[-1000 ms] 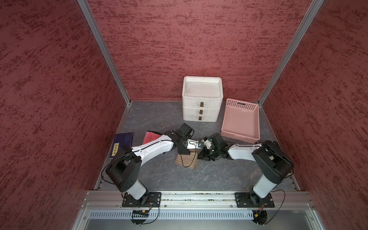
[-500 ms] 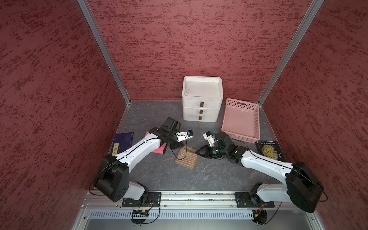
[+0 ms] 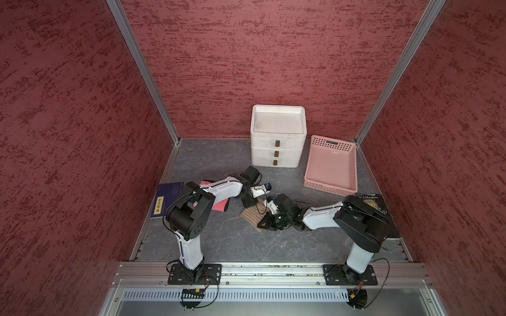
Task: Fold the square dishcloth
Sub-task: Smooth out the cleaning item at the center of the board, then reset both arms
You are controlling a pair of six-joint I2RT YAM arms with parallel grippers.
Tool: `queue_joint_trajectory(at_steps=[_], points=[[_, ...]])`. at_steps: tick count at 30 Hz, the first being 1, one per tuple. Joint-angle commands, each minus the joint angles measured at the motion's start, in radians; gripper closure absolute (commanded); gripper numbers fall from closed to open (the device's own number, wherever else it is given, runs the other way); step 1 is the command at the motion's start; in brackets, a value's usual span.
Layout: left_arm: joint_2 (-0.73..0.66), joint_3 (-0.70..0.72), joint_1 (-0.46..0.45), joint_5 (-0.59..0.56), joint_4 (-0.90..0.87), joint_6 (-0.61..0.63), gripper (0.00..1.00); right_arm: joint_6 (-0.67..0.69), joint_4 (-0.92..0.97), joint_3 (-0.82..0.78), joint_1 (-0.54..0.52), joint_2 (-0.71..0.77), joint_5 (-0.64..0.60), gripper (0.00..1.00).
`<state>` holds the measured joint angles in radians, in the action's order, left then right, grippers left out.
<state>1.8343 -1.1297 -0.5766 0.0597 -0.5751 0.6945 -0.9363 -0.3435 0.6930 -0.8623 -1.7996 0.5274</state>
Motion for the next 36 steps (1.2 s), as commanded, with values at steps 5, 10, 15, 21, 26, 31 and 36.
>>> queue_joint_trajectory(at_steps=[5,10,15,21,26,31,36], points=[[-0.009,0.008,0.002,-0.055,0.005,-0.031,0.55,0.009,0.034,-0.074,0.013,0.082,-0.099,0.92],[-0.124,-0.041,0.054,-0.019,-0.024,-0.085,0.34,0.065,0.144,0.007,0.013,0.217,-0.075,0.79],[-0.333,-0.05,0.172,0.079,-0.041,-0.201,0.0,0.25,0.501,0.178,0.027,0.356,-0.235,0.33],[-0.557,0.082,0.439,0.196,0.107,-0.426,0.0,0.497,0.795,0.237,0.066,0.673,-0.8,0.02],[-0.652,0.315,0.615,0.274,0.387,-0.577,0.0,0.604,0.807,0.184,0.199,0.823,-1.077,0.01],[-0.657,0.51,0.636,0.233,0.644,-0.62,0.0,0.663,0.668,0.011,0.332,0.938,-1.218,0.02],[-0.613,0.652,0.592,0.131,0.908,-0.589,0.0,0.652,0.489,-0.134,0.421,1.035,-1.11,0.02]])
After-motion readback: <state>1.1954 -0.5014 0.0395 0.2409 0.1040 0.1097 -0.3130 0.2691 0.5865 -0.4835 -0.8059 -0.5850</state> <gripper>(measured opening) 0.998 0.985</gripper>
